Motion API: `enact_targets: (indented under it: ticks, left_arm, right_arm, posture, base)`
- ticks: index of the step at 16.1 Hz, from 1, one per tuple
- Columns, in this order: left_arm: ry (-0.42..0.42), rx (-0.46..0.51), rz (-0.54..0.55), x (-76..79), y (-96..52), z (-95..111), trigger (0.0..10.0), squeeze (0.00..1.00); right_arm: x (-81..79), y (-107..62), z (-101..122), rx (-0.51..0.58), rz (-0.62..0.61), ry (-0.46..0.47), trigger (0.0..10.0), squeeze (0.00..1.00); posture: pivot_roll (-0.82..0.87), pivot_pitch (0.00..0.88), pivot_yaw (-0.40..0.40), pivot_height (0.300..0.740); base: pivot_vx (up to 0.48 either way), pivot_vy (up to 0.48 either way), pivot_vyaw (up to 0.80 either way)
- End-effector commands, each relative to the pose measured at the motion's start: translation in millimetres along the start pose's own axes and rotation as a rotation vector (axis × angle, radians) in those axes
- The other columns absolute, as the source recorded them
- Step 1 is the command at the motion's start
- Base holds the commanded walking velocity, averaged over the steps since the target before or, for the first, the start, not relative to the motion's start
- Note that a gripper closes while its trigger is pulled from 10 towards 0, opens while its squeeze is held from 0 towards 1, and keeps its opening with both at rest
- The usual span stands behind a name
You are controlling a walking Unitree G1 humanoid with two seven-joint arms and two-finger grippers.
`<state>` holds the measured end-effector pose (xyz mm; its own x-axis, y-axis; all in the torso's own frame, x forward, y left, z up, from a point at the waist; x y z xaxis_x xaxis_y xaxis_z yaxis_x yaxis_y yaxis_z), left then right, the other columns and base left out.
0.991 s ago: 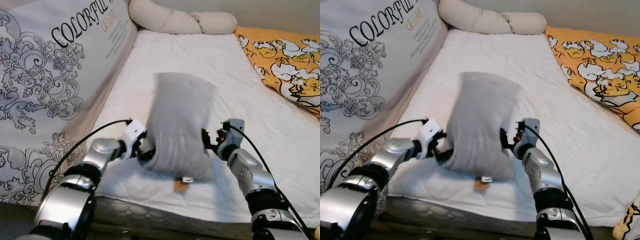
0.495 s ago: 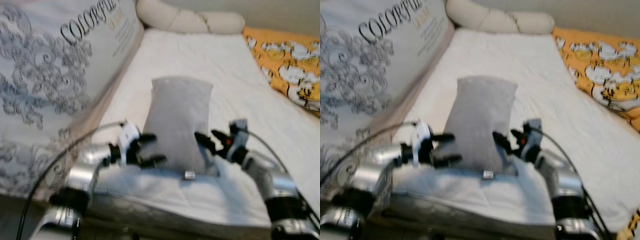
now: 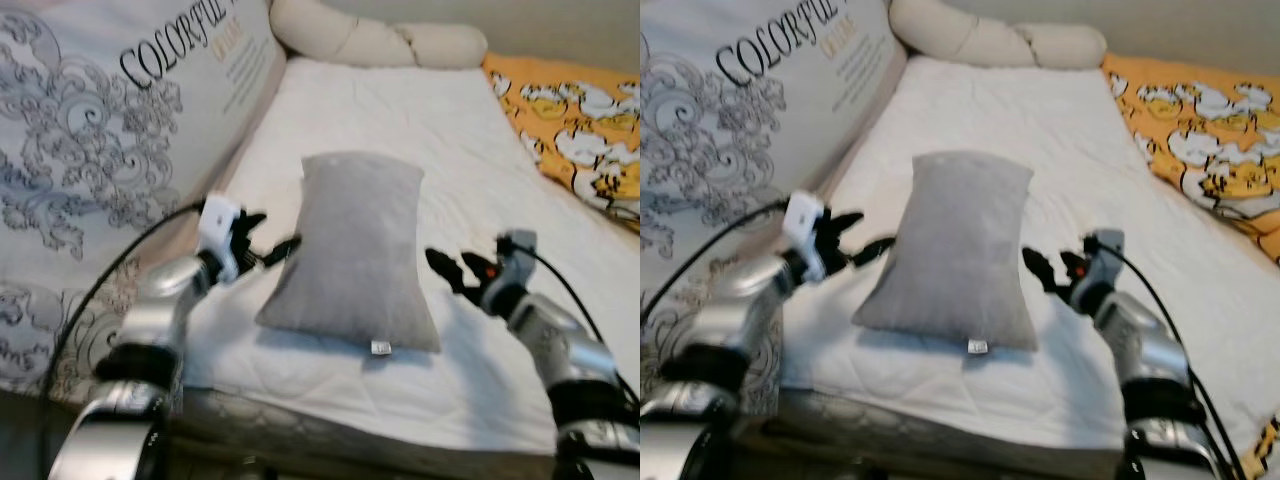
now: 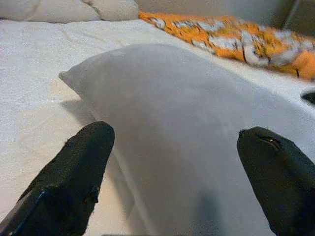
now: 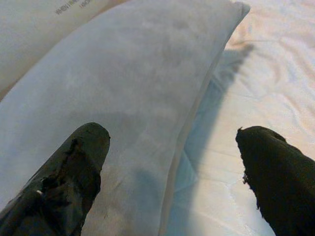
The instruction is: Clean up the room
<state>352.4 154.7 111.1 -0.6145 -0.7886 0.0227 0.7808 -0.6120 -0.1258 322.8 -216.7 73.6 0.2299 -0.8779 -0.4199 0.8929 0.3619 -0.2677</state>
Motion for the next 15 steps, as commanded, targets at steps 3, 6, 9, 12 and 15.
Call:
enact_targets:
  ticks: [3, 6, 9, 12, 15]
  left_arm:
    - [-0.108, -0.071, 0.159, 4.1, 23.6, -18.0, 10.0, 1.00]
    - [-0.397, -0.099, 0.231, 23.3, 33.7, -43.5, 10.0, 1.00]
    - [-0.515, -0.083, 0.081, 53.0, 42.2, -53.6, 10.0, 1.00]
    - [-0.457, -0.181, -0.050, 83.7, 46.3, -69.5, 10.0, 1.00]
    - [-0.409, -0.216, 0.000, 79.4, 44.9, -72.8, 0.9, 0.77]
  right_arm:
    - [-0.8, 12.8, -14.3, 0.036, -0.016, 0.164, 10.0, 1.00]
    - [-3.7, 21.6, -29.1, 0.094, -0.022, 0.475, 10.0, 1.00]
    - [-12.7, 24.2, -44.0, 0.046, 0.037, 0.570, 10.0, 1.00]
    - [-21.6, 24.4, -70.2, -0.105, 0.054, 0.380, 10.0, 0.00]
    - [-18.1, 23.8, -70.7, -0.090, 0.015, 0.308, 0.0, 0.00]
  posture:
    - [-0.06, 0.000, 0.001, 0.740]
    - [-0.08, 0.000, 0.025, 0.740]
    - [-0.08, 0.000, 0.026, 0.740]
    - [-0.08, 0.000, 0.018, 0.740]
    - [-0.08, 0.000, 0.014, 0.740]
  base:
    - [0.000, 0.000, 0.00]
    - [0.000, 0.000, 0.00]
    - [0.000, 0.000, 0.00]
    - [0.000, 0.000, 0.00]
    - [0.000, 0.000, 0.00]
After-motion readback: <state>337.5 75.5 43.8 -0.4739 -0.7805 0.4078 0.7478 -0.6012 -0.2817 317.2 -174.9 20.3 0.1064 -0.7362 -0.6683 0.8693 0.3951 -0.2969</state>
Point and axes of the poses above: a point about 5 cm out from each wrist's last joint towards the gripper, its own y axis pointing out of the wrist towards the gripper, its own z axis along the axis of the wrist's last joint, x = y × z, the point moved 1 cm from there along y, pointing out of the wrist towards the gripper, and after that the axes turned 3 degrees about y, right-handed, at the moved point
